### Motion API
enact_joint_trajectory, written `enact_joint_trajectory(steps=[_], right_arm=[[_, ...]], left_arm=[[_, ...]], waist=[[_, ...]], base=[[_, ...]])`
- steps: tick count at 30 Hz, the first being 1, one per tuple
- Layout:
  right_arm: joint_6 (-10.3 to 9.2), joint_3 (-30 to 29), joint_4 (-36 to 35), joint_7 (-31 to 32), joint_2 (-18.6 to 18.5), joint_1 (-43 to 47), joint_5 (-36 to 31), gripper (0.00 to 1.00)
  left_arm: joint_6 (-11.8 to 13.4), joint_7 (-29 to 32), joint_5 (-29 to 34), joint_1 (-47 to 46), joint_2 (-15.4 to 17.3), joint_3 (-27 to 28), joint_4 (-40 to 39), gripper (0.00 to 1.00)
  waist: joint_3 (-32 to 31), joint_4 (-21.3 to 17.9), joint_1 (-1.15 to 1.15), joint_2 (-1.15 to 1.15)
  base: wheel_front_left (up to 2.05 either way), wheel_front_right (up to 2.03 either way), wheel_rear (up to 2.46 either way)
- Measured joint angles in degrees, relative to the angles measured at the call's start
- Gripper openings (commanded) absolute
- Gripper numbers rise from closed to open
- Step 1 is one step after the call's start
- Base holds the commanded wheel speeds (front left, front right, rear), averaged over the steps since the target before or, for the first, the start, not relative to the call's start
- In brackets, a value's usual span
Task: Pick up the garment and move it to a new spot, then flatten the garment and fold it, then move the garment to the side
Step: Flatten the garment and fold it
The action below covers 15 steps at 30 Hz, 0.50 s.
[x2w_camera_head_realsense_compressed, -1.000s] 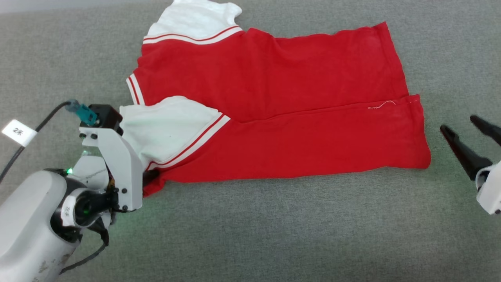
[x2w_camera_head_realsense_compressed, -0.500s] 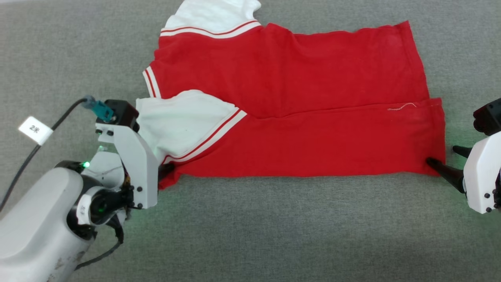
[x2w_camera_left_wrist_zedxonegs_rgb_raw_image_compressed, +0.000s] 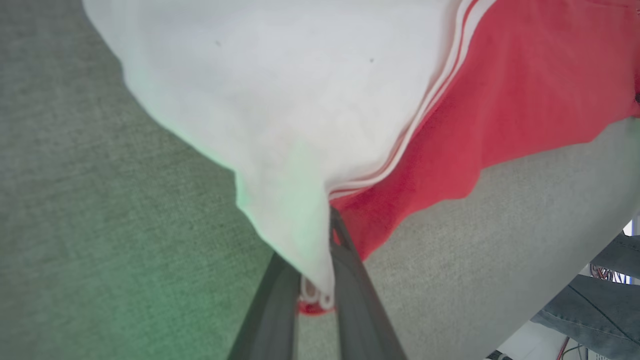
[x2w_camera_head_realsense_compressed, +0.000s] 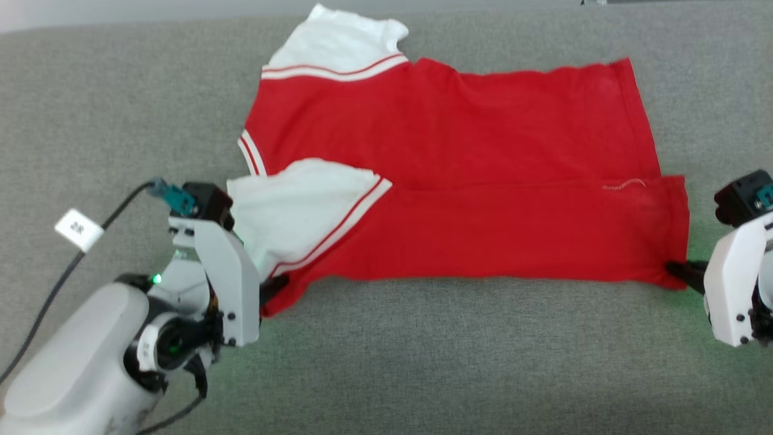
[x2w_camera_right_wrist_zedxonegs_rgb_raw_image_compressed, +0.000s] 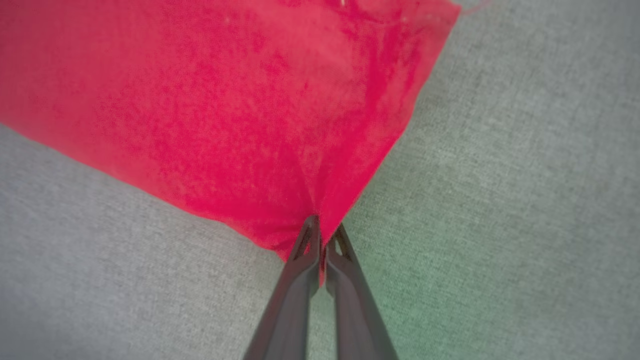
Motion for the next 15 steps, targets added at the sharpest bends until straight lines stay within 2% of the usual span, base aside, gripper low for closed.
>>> enact_joint_trajectory(steps=[6, 15], right_arm=[[0.00, -0.6, -1.0, -0.3, -1.9, 4.1, 1.5, 0.00], [0.00, -4.6, -7.2, 0.6, -6.0, 14.0, 2.9, 0.00]], left_arm=[[0.1, -1.3, -1.3, 5.4, 1.7, 0.5, -2.8, 0.00], [2.4, -3.0, -1.9, 14.5, 6.0, 1.0, -13.2, 0.00]], waist=[[-2.9, 0.3, 0.00, 0.00], [-5.6, 1.7, 0.00, 0.00]], base=[[0.00, 0.00, 0.00], [0.00, 0.00, 0.00]])
